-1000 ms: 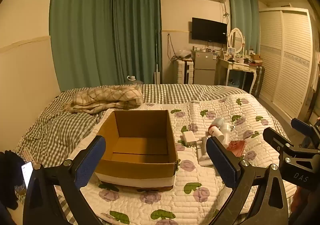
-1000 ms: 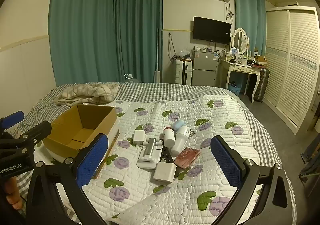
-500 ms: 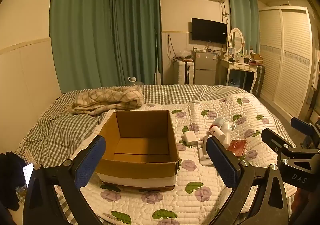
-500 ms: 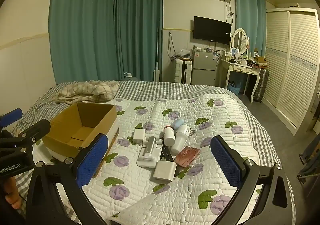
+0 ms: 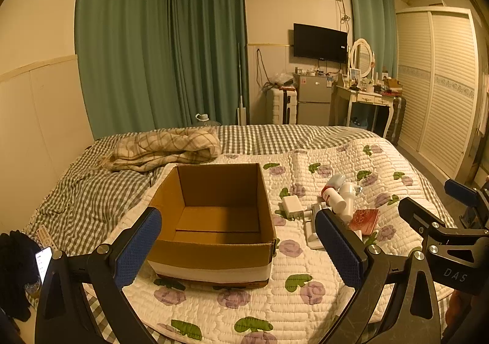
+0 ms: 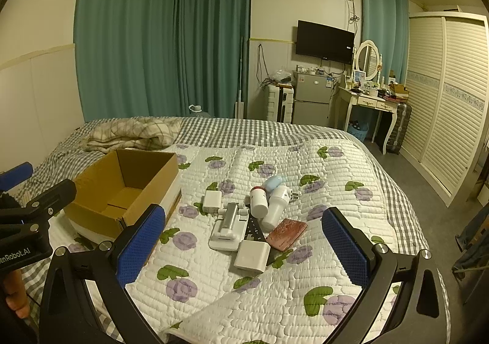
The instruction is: Organize rigid objects
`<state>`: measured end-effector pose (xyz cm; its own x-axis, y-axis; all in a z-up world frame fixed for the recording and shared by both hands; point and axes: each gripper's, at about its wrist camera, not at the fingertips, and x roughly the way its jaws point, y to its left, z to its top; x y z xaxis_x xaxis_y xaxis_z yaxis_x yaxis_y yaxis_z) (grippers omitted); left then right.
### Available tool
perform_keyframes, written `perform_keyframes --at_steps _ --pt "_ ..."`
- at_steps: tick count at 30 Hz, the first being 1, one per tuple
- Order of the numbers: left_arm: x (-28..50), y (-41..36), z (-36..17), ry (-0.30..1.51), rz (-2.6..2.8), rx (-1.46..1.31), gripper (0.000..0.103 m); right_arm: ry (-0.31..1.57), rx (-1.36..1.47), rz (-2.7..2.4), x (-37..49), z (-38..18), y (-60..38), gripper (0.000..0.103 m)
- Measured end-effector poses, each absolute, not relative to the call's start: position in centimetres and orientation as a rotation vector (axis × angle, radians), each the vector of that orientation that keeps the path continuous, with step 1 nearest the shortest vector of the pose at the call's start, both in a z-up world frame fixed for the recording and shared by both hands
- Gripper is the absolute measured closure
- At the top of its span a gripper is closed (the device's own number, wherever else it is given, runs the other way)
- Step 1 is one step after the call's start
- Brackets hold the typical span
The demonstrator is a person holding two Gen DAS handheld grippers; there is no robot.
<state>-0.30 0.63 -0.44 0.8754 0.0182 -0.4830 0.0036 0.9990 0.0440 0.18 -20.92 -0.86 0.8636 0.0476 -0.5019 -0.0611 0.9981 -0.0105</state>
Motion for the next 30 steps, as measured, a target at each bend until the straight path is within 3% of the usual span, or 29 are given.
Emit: perform_keyframes --at_steps 30 --pt "0.6 0.5 -1.8 0.587 0.015 0.055 0.0 0.586 -0.056 0.045 0.8 -1.8 -20.6 0.0"
